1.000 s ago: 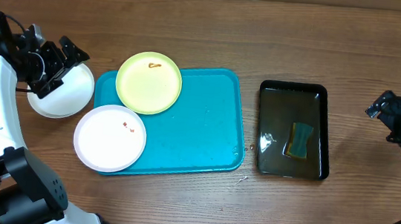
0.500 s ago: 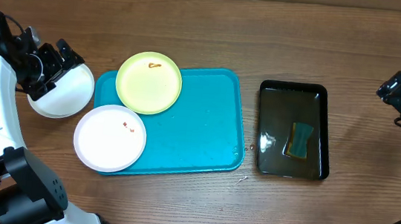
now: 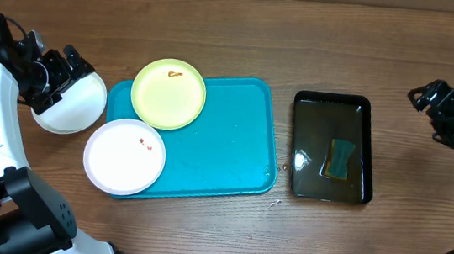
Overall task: Clean dirty plates on tray and stack at the side
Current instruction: 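Raise the right gripper and swing it over the blue tray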
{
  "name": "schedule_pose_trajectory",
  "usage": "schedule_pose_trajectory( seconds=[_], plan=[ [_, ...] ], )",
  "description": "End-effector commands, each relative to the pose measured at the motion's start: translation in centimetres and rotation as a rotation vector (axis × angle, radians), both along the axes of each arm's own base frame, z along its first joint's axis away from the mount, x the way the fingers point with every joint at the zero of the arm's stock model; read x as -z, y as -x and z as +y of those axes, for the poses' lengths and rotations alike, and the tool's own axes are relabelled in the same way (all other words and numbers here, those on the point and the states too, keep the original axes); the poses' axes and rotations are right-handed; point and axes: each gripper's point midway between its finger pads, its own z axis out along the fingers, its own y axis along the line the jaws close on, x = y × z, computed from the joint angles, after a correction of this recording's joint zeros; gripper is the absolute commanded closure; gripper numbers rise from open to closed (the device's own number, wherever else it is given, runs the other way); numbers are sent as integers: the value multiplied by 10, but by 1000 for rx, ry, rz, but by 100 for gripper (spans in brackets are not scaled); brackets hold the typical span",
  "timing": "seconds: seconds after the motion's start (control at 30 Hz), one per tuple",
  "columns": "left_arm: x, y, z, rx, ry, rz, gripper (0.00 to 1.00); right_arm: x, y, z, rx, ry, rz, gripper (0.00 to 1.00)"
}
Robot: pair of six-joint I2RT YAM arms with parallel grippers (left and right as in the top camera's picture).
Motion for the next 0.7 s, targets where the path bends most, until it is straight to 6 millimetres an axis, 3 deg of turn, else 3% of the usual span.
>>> schedule_pose_trajectory(
  seconds=[0.0, 0.17, 0.4, 0.5, 0.57, 0.67],
  plan=[
    [-10, -1, 2, 17, -28, -27, 0, -12, -6, 43, -150, -18, -40, 28],
    [-10, -1, 2, 18, -28, -27, 0, -12, -8, 95, -287, 146, -4, 31],
    [-10, -1, 2, 18, -28, -27, 0, -81, -19, 174, -458, 292, -50, 31],
    [-10, -1, 2, 18, -28, -27, 0, -98, -21, 195, -518, 288, 10, 33],
    [-10, -1, 2, 17, -28, -27, 0, -96, -23, 201, -538, 286, 68, 35],
    [-10, -1, 2, 18, -28, -27, 0, -74, -28, 201, -558, 293, 186, 47]
  ],
)
